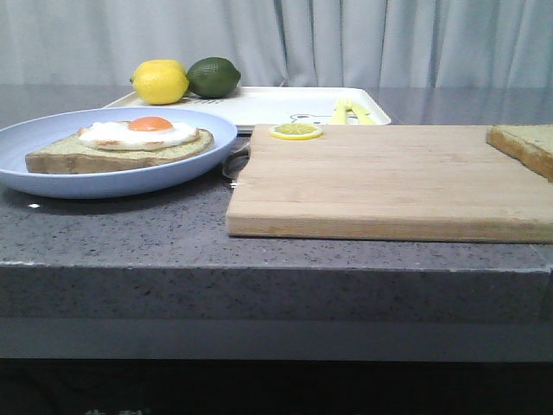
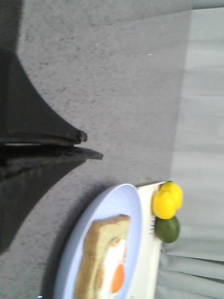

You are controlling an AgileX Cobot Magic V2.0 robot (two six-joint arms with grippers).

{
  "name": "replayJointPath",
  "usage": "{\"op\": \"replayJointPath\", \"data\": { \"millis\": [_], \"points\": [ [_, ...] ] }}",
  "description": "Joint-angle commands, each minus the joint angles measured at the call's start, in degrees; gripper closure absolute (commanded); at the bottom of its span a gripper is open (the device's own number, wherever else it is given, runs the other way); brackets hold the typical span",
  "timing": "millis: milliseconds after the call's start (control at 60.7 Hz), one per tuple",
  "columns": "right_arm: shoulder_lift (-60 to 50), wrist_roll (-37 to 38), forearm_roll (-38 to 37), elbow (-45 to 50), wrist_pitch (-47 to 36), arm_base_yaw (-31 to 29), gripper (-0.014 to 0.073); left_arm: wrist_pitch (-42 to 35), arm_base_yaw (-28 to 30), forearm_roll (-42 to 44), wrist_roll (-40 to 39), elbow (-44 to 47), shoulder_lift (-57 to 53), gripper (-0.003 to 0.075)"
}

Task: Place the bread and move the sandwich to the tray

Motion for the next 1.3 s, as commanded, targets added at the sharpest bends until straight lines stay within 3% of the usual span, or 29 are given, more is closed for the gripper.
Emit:
{"op": "replayJointPath", "data": {
  "millis": [0, 99, 247, 330, 429, 593, 758, 857, 940, 1022, 1104, 1187, 1286],
  "points": [
    [-1.18, -0.24, 0.06, -3.66, -7.18, -0.42, 0.0654, -11.34, 0.18, -0.55, -0.35, -0.96, -1.22, 0.0739],
    [-1.12, -0.24, 0.06, -8.57, -5.48, -0.42, 0.0654, -11.75, 0.18, -0.55, -0.35, -5.42, -1.01, 0.0739],
    [1.86, -0.24, 0.06, -19.59, 2.94, -0.42, 0.0654, -3.33, 0.18, 0.48, -0.35, -16.45, 2.92, 0.0739],
    [7.3, -0.24, 0.06, -26.63, 9.38, -0.42, 0.0654, 4.28, 0.18, 3.77, -0.35, -23.73, 9.8, 0.0739],
    [14.59, -0.24, 0.06, -32.49, 15.02, -0.42, 0.0654, 6.53, 0.18, 4.96, -0.35, -28.8, 18.96, 0.0739],
    [23.59, -0.24, 0.56, -36.23, 16.24, -0.42, 0.0654, 6.41, 0.18, 4.96, -0.35, -31.87, 30.49, 0.0739],
    [25.94, -0.24, 0.68, -36.44, 15.6, -0.42, 0.0646, 6.43, 0.18, 4.85, -0.35, -31.87, 33.45, 0.0738],
    [25.94, -0.24, 0.63, -36.44, 15.44, -0.42, 0.0534, 6.31, 0.18, 4.85, -0.35, -31.87, 33.45, 0.0722],
    [25.94, -0.24, 0.63, -36.44, 15.55, -0.42, 0.0348, 6.21, 0.18, 4.85, -0.35, -31.87, 33.45, 0.0623],
    [25.94, -0.24, 0.63, -36.44, 15.68, -0.42, 0.0113, 6.21, 0.18, 4.85, -0.35, -31.87, 33.45, 0.0428],
    [25.94, -0.24, 0.63, -36.44, 15.68, -0.42, -0.004, 6.21, 0.18, 4.85, -0.35, -31.87, 33.45, 0.0237],
    [25.94, -0.24, 0.89, -36.44, 15.81, -0.42, -0.0058, 6.21, 0.18, 4.85, -0.35, -31.87, 33.45, 0.014],
    [26.08, -0.24, 0.95, -36.44, 15.96, -0.42, -0.0047, 6.21, 0.18, 4.85, -0.35, -31.87, 33.45, 0.0132]
  ]
}}
